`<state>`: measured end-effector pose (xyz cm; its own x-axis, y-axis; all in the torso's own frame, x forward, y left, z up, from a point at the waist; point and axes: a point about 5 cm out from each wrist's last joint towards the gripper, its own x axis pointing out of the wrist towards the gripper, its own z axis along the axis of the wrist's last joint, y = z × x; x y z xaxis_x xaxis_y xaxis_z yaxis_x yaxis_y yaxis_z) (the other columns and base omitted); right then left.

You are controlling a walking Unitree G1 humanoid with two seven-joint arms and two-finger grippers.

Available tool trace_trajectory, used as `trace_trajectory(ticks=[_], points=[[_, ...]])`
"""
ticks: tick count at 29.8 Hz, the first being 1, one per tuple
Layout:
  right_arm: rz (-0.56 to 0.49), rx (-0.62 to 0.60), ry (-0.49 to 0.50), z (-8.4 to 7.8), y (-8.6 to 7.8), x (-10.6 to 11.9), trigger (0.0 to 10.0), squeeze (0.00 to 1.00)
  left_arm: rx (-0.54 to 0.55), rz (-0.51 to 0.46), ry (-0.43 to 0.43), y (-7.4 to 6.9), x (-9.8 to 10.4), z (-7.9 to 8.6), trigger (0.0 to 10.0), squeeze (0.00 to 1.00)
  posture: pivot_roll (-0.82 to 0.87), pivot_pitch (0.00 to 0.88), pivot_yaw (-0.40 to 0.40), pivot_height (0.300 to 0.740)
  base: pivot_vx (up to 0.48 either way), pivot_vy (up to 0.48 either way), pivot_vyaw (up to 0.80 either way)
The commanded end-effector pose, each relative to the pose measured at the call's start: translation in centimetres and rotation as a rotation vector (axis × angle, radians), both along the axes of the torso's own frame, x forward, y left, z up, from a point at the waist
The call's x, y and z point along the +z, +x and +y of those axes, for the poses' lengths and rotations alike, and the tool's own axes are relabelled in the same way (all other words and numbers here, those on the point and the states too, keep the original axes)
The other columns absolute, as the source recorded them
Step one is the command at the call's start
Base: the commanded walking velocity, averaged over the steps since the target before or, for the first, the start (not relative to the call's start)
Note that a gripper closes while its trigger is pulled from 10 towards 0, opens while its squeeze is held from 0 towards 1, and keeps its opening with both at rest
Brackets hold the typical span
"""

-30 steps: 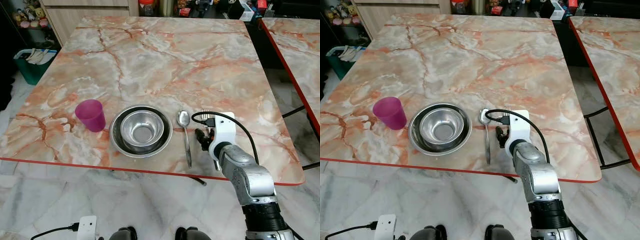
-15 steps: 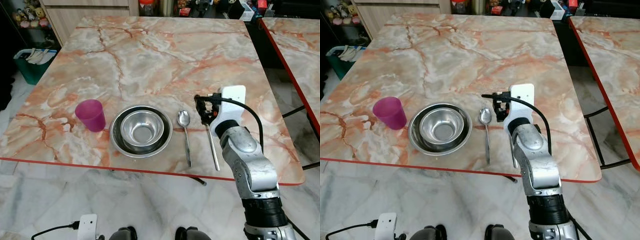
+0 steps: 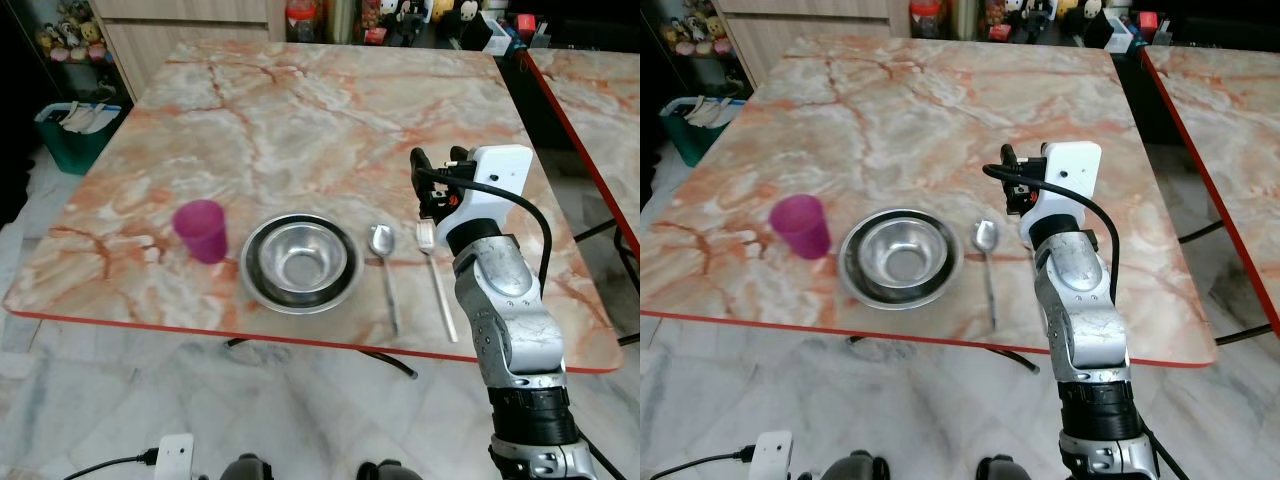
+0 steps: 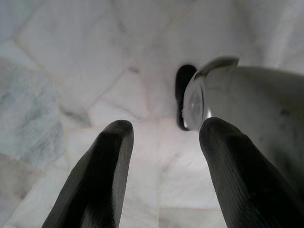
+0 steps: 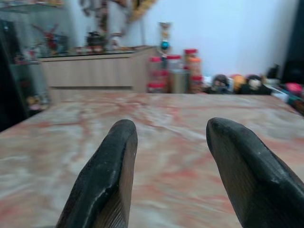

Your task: Setting the table

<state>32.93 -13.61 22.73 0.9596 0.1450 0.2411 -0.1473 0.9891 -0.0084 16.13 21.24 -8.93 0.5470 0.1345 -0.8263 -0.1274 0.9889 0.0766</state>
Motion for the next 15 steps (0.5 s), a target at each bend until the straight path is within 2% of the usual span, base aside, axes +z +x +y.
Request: trace_trajectory(ticks=[1,15], points=[[-0.011,0.032,-0.020,0.84,0.02,-0.02,10.0,0.00,0.004,0.035,0.014,-1.24,-0.38,0.66,10.0,0.00,0.02,0.176,-0.005,0.711,0.000,0.480,0.00],[-0.047,0.051,0.020,1.11,-0.05,0.18,10.0,0.00,0.002,0.037,0.023,-1.51,-0.41,0.93,10.0,0.00,0.04,0.153,0.007,0.711,0.000,0.480,0.00]])
